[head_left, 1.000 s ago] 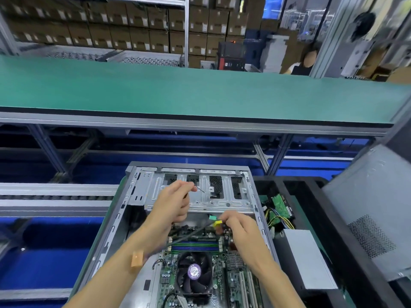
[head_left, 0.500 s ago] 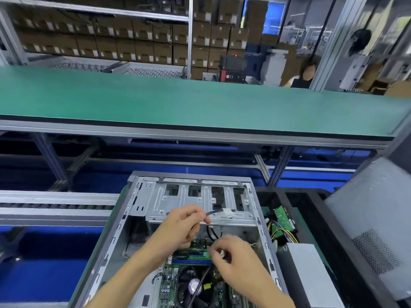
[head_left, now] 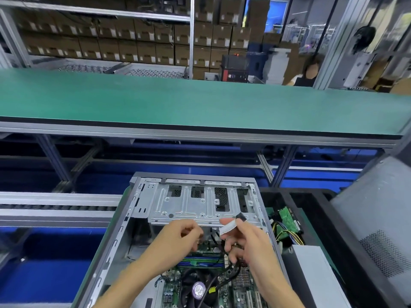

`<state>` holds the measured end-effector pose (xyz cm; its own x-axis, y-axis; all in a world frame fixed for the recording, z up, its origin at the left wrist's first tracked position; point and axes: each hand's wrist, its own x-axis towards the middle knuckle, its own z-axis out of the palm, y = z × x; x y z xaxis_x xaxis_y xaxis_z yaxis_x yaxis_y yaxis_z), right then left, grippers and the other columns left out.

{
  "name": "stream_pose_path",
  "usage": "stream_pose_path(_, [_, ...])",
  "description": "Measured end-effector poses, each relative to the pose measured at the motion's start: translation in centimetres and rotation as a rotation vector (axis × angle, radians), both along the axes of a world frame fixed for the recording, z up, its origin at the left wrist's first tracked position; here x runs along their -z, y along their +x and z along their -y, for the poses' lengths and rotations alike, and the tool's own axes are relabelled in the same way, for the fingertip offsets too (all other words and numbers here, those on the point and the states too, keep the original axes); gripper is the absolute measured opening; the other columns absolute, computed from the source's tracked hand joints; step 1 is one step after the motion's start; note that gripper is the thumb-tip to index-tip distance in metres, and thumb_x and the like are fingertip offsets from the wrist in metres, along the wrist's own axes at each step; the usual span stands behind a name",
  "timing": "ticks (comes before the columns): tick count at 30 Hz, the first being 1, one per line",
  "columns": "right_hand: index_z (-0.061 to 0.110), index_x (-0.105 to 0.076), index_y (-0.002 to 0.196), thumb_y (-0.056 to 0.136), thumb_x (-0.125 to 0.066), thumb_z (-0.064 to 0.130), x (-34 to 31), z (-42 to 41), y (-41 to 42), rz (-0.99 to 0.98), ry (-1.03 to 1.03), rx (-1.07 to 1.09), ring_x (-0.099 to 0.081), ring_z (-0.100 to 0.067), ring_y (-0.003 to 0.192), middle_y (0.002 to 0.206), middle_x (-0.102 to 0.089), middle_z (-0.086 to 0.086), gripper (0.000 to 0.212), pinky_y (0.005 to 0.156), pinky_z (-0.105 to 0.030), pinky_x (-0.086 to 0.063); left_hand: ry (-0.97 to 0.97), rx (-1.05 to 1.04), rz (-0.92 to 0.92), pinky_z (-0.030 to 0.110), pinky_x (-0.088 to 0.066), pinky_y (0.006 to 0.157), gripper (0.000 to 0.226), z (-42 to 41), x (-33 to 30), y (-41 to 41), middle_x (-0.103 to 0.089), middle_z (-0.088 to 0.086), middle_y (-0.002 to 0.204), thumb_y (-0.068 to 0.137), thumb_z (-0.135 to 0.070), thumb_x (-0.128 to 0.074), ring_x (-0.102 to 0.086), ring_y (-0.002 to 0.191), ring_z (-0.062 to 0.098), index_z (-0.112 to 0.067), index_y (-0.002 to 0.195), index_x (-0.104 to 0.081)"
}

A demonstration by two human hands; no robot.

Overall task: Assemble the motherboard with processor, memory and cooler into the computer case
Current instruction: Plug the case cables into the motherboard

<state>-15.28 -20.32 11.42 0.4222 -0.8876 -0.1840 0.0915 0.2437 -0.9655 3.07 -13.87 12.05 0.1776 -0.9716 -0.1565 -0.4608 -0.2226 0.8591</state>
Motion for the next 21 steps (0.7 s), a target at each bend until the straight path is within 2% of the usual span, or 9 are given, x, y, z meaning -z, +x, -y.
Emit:
stream_pose_path(2, [0.014,-0.081,0.096,0.105,-0.048,0.023,0.2,-0.2,0.0,-0.025,-0.021,-0.043,-0.059,-0.018,0.062,0.079,-0.070,-0.013,0.036,0.046,-0.027,-0.046,-0.090,-0.009,0.015,0.013,-0.047,0.074,0.009,0.0,-0.1,-0.3,-0.066,-0.019,0.092,0.095,-0.039,-0.060,-0.062,0.084,-0.001,-0.039,0.101,-0.067])
stream_pose_path(5, [0.001,-0.078,0.097,0.105,-0.049,0.018,0.2,-0.6,0.6,-0.040,0.011,-0.144,-0.066,-0.022,0.070,0.083,-0.072,-0.017,0.034,0.050,-0.030,-0.050,-0.226,0.095,-0.059,0.015,-0.048,0.089,0.024,0.2,-0.6,-1.0,-0.064,-0.020,0.106,0.089,-0.050,-0.064,-0.061,0.105,0.000,-0.044,0.113,-0.067])
stream_pose_path(7, [-0.006,-0.074,0.104,0.107,-0.042,0.013,0.1,-0.8,1.1,-0.027,0.060,-0.201,-0.068,-0.027,0.078,0.090,-0.072,-0.023,0.037,0.055,-0.033,-0.053,-0.305,0.147,-0.011,0.018,-0.049,0.089,0.018,0.4,-0.9,-1.3,-0.066,-0.016,0.104,0.091,-0.037,-0.068,-0.063,0.104,0.005,-0.039,0.108,-0.071])
stream_pose_path(11, [-0.011,-0.068,0.111,0.104,-0.034,0.007,-0.5,-0.6,1.4,0.033,0.171,-0.240,-0.068,-0.032,0.077,0.095,-0.071,-0.024,0.038,0.058,-0.036,-0.055,-0.350,0.046,-0.041,0.023,-0.052,0.085,0.021,0.6,-0.8,-1.1,-0.072,-0.011,0.095,0.092,-0.012,-0.067,-0.067,0.094,0.009,-0.032,0.093,-0.073])
stream_pose_path(13, [0.000,-0.072,0.113,0.104,-0.037,0.007,-0.4,-0.6,1.2,-0.175,0.094,-0.261,-0.070,-0.020,0.076,0.094,-0.075,-0.015,0.036,0.062,-0.033,-0.058,-0.355,-0.037,-0.200,0.023,-0.054,0.081,0.020,0.5,-1.0,-0.7,-0.074,-0.005,0.094,0.095,-0.008,-0.062,-0.070,0.088,0.013,-0.026,0.097,-0.070])
stream_pose_path(15, [0.016,-0.073,0.117,0.103,-0.042,0.015,0.2,-0.5,0.8,-0.605,-0.189,-0.325,-0.066,-0.005,0.075,0.098,-0.076,-0.001,0.033,0.069,-0.024,-0.056,-0.319,-0.100,-0.385,0.023,-0.053,0.065,0.017,0.5,-1.1,-0.1,-0.073,0.003,0.089,0.098,-0.008,-0.058,-0.067,0.070,0.015,-0.020,0.100,-0.069])
stream_pose_path(16, [0.022,-0.070,0.121,0.103,-0.045,0.022,0.5,-0.4,0.5,-0.809,-0.360,-0.370,-0.064,-0.001,0.079,0.106,-0.074,0.003,0.031,0.073,-0.020,-0.053,-0.275,-0.102,-0.421,0.022,-0.048,0.057,0.017,0.5,-1.0,0.3,-0.072,0.004,0.086,0.098,-0.009,-0.056,-0.059,0.061,0.014,-0.020,0.099,-0.070])
stream_pose_path(18, [0.022,-0.060,0.136,0.101,-0.046,0.036,1.3,-0.3,0.3,-1.069,-0.530,-0.431,-0.056,-0.007,0.110,0.129,-0.061,0.002,0.039,0.093,-0.022,-0.046,-0.169,-0.054,-0.453,0.020,-0.037,0.052,0.019,0.4,-0.5,0.7,-0.069,0.001,0.082,0.099,-0.011,-0.055,-0.042,0.054,0.012,-0.022,0.098,-0.070])
stream_pose_path(21, [0.010,-0.032,0.154,0.103,-0.042,0.045,3.1,-0.2,0.4,-1.244,-0.474,-0.494,-0.030,-0.024,0.142,0.151,-0.037,-0.009,0.062,0.117,-0.034,-0.030,-0.058,0.035,-0.457,0.019,-0.033,0.051,0.016,0.4,0.4,0.9,-0.068,0.001,0.082,0.100,-0.013,-0.054,-0.037,0.054,0.010,-0.022,0.102,-0.067])
